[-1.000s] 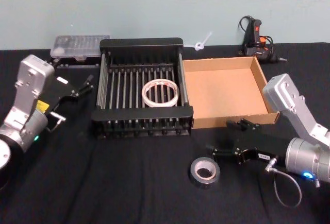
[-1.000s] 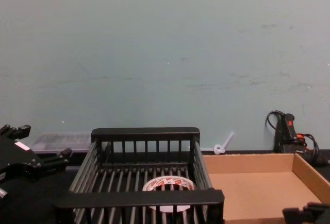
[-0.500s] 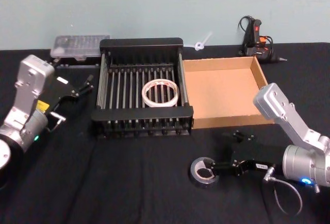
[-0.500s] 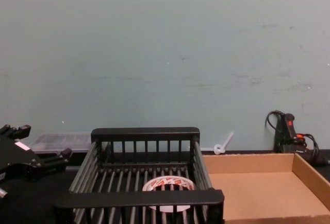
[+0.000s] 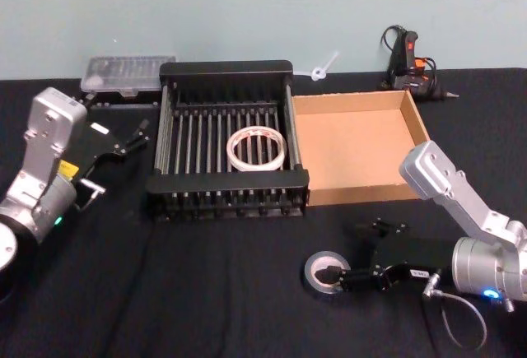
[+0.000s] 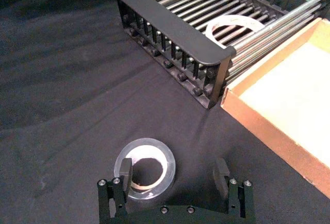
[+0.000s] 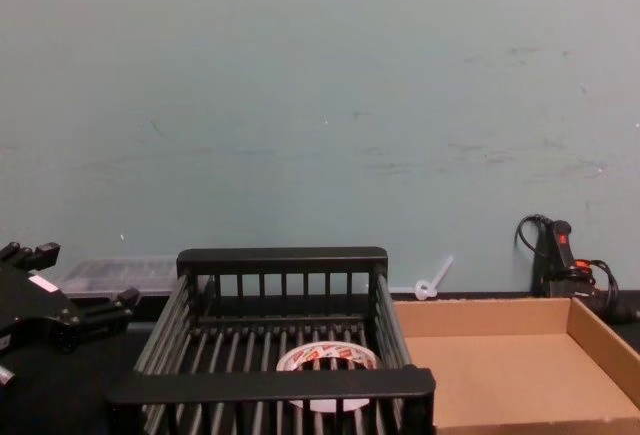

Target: Pick up the white tape and place it into the black box , Pick up the silver tape and place it into the brown box.

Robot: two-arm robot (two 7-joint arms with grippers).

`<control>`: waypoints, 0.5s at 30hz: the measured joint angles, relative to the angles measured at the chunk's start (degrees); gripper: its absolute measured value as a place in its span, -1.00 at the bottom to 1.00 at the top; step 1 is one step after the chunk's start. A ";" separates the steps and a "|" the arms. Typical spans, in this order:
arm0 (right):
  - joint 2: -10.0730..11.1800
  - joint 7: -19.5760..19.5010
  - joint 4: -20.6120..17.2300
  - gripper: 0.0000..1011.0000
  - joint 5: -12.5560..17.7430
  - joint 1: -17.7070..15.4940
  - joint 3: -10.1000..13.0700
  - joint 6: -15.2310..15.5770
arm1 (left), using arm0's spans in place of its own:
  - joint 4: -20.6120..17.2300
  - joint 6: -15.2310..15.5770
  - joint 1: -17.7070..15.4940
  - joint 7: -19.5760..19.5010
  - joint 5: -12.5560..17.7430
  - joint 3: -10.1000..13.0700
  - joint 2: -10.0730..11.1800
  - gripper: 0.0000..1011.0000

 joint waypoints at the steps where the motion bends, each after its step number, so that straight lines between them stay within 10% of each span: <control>1: 0.11 0.05 0.04 0.98 0.03 0.07 -0.14 0.10 | 0.00 0.00 0.00 0.00 0.00 0.00 0.00 0.98; 15: 0.09 0.44 1.35 0.98 0.07 1.08 -1.48 0.59 | 0.00 0.00 0.00 0.00 0.00 0.00 0.00 0.98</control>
